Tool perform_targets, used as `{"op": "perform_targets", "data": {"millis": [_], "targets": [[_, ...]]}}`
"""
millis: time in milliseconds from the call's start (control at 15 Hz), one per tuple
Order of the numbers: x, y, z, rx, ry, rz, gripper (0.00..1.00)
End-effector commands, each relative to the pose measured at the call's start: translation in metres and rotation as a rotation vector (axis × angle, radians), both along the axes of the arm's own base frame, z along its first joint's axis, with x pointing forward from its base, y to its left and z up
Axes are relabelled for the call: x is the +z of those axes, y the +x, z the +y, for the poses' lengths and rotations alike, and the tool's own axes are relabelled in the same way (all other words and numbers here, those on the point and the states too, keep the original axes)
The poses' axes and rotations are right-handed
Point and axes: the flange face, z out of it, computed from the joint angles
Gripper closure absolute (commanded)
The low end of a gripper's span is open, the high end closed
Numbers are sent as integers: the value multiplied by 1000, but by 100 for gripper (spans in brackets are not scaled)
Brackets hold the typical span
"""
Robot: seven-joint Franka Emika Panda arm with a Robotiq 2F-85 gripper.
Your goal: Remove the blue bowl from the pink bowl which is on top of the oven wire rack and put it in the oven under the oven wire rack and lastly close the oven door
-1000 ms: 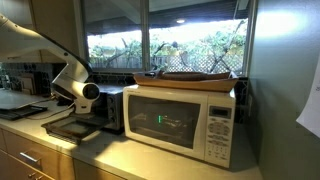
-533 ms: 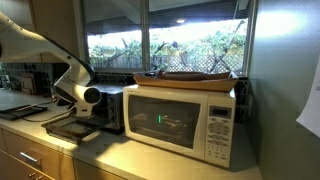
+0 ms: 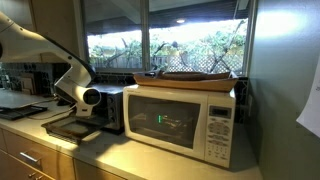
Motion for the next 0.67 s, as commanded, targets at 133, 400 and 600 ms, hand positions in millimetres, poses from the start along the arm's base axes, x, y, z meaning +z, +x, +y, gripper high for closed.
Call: {"op": "perform_targets", "data": {"millis": [133,400,600], "targets": [[-3,3,0,-57,26,44,28],[-3,4,-2,-81,35,55,44],[-3,4,-2,-90,39,60,37]]}}
